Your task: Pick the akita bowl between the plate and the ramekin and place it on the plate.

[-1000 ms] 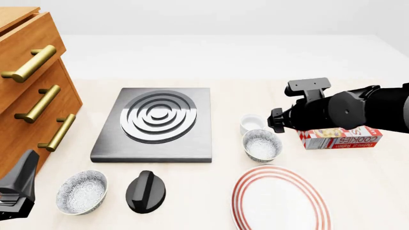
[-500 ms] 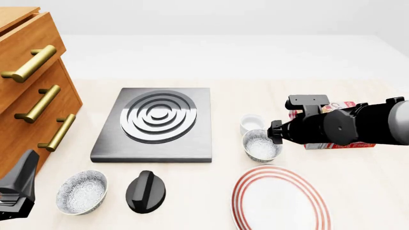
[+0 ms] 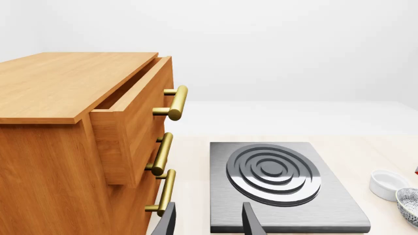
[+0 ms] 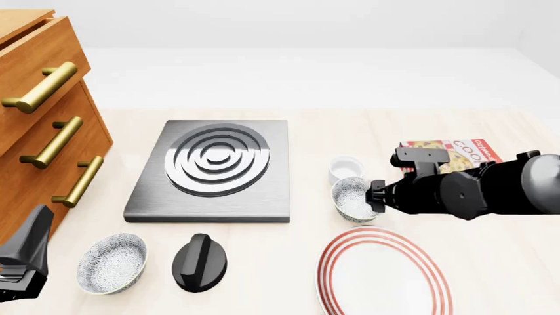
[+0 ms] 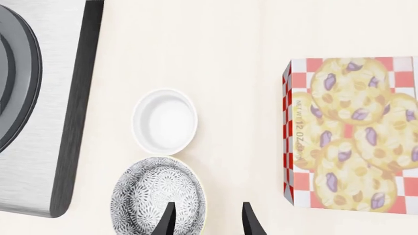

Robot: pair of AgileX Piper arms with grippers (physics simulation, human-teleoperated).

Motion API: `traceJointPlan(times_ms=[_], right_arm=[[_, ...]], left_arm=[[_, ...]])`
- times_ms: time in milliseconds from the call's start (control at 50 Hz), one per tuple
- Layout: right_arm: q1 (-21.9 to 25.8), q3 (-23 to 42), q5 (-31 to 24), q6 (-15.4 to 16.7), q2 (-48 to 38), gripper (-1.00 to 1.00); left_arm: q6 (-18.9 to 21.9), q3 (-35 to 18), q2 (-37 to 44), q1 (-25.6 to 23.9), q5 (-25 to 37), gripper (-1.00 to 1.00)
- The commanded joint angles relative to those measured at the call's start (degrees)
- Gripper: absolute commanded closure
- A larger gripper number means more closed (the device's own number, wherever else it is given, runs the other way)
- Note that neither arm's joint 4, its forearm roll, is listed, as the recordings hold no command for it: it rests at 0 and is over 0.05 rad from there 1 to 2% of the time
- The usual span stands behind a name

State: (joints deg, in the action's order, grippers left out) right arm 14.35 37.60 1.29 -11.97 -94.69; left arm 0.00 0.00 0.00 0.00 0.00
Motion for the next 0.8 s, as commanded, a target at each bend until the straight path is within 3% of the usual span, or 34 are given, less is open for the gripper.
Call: traceJointPlan(times_ms=[20, 40, 360, 600, 800], right_arm=[[-0.55, -0.94, 2.19, 0.15, -1.58, -1.00], [-0.85, -1.08, 2.36, 0.34, -1.46, 1.00], [-0.40, -1.16, 1.55, 0.45, 1.33, 1.00], [0.51, 0.28, -7.14, 1.42, 13.97, 1.00], [0.83, 1.56, -11.07, 1.90, 19.06, 1.00]], left_arm=[[0.00, 0.00, 0.00, 0.00, 0.00, -1.00], [0.00, 0.00, 0.00, 0.00, 0.00, -1.00], [0.00, 0.00, 0.00, 0.00, 0.00, -1.00], [0.00, 0.00, 0.00, 0.00, 0.00, -1.00], [0.00, 0.00, 0.00, 0.00, 0.00, -1.00]])
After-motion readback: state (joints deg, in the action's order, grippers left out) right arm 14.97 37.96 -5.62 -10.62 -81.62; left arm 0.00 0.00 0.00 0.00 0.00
